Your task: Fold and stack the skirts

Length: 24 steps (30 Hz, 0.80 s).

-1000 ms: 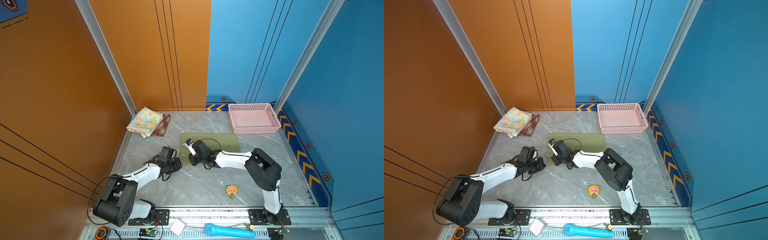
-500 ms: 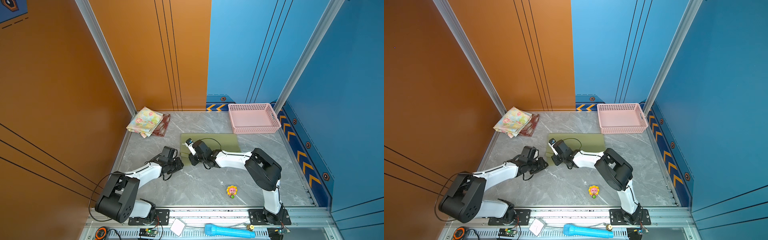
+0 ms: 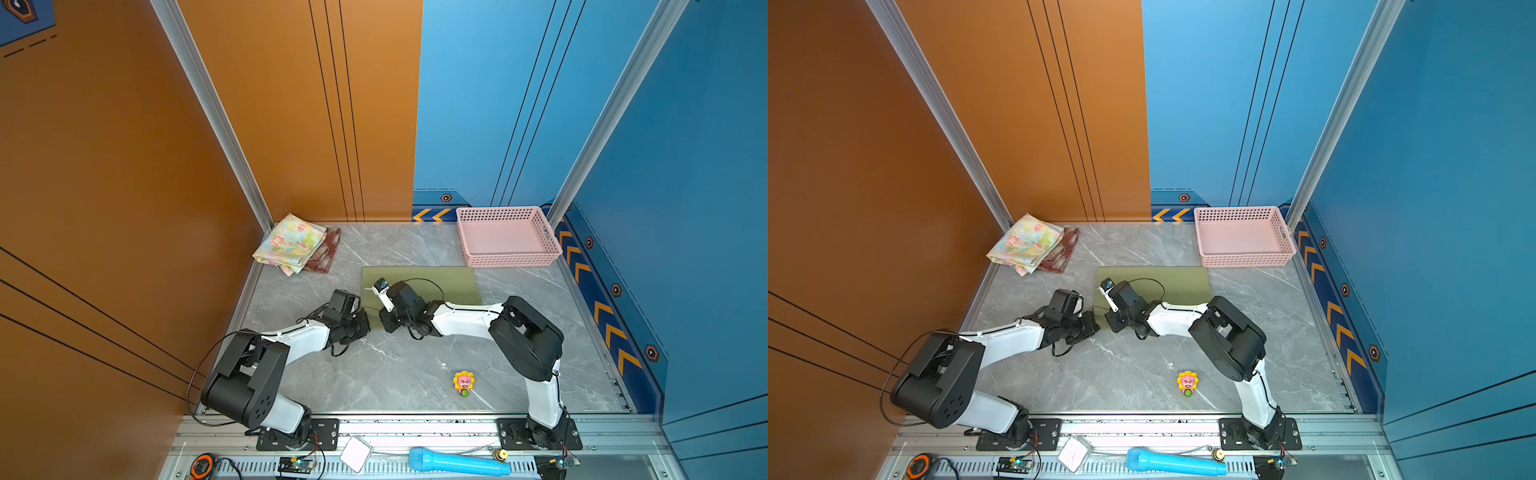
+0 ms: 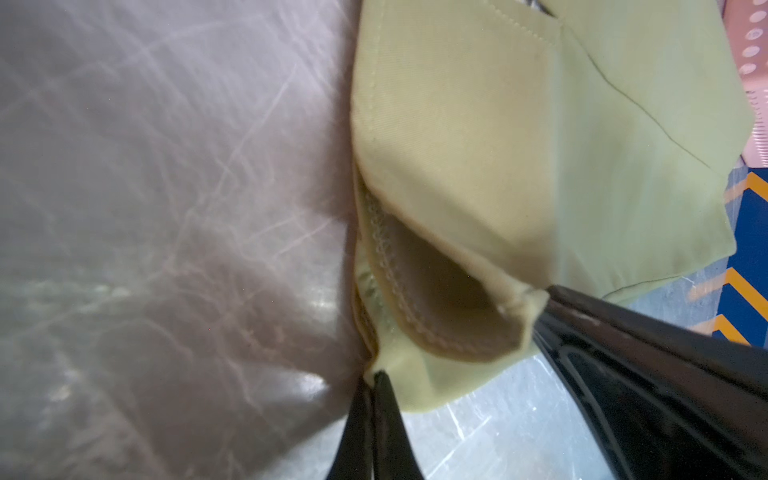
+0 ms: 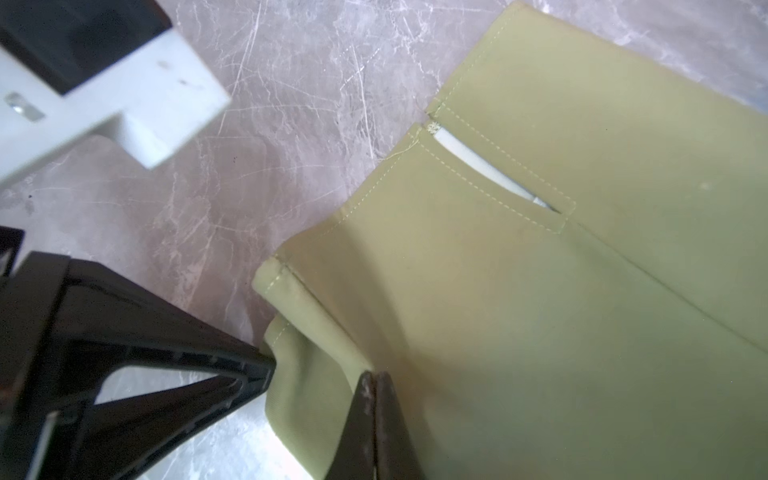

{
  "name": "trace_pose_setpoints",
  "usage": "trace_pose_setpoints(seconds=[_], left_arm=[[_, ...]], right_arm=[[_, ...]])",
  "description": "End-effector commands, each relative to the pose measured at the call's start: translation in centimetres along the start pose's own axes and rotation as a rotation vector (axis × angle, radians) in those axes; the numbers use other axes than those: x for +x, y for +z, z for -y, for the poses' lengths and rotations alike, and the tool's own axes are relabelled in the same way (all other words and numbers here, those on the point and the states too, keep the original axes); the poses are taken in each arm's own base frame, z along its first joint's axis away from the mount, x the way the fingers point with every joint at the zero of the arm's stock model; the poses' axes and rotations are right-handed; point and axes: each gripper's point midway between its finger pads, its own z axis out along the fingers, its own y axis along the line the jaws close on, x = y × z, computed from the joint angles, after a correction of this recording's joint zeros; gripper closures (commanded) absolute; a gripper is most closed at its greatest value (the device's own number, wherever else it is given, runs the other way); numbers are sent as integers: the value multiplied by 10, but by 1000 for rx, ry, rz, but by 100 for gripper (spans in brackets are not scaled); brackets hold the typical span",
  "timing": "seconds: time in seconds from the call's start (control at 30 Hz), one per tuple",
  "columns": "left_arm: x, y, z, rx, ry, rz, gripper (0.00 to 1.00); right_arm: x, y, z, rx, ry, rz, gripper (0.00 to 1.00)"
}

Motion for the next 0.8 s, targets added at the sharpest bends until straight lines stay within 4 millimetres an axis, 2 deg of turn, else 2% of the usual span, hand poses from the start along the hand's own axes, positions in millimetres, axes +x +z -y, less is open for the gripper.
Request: trace_pose_setpoints(seconds=[0.0,0.3,0.5,0.77], left_arm=[[9,4,-10,-46,-2,-35,100],[7,-4,-15,-52,-10,-24,100],[4,-9,-17,-48,-17,-13,100],[-1,-19,-26,-54,-35,7,100]], right_arm=[[-17,-17,-1,-9,14,49,100],[-16,-30,-3,-14,23,65,100],[-4,-29,-6,-14,20,44,100],[10,-23,-20,-27,14,19,100]])
